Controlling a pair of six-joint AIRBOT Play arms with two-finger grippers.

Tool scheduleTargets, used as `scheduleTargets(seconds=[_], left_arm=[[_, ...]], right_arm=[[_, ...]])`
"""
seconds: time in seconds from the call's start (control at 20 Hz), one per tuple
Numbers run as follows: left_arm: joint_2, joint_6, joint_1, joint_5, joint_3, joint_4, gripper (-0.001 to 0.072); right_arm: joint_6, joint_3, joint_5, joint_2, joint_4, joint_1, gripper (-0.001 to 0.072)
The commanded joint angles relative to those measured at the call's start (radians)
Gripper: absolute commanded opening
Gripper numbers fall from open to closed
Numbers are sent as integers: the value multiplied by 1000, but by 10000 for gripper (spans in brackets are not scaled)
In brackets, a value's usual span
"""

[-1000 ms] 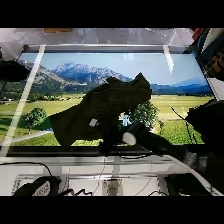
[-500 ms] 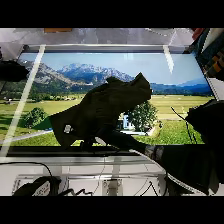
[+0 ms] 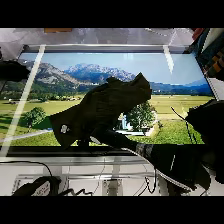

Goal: Fold the clothes and pants, and hang the long-sleeved shirts on hangers.

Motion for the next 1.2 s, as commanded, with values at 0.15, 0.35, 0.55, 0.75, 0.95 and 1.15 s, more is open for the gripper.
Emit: scheduleTargets(seconds=[0.15,0.35,0.55,0.75,0.95,1.15], left_arm=[[-24,0,1,1,0,0,22],[-36,0,1,1,0,-5,22],[-51,-1,0,46,0,-56,22],[-52,-4,0,32,0,-98,21],[-51,-5,1,-38,-1,-98,20],[-47,-57,1,-45,-2,-98,20]], right_arm=[[1,5,5,-31,8,0,36],[2,27,32,14,-40,-23,30],[4,63,111,160,-93,-166,29],[46,63,220,373,-92,-411,29],[193,63,388,534,-83,-733,28],[207,21,512,595,15,-1017,27]])
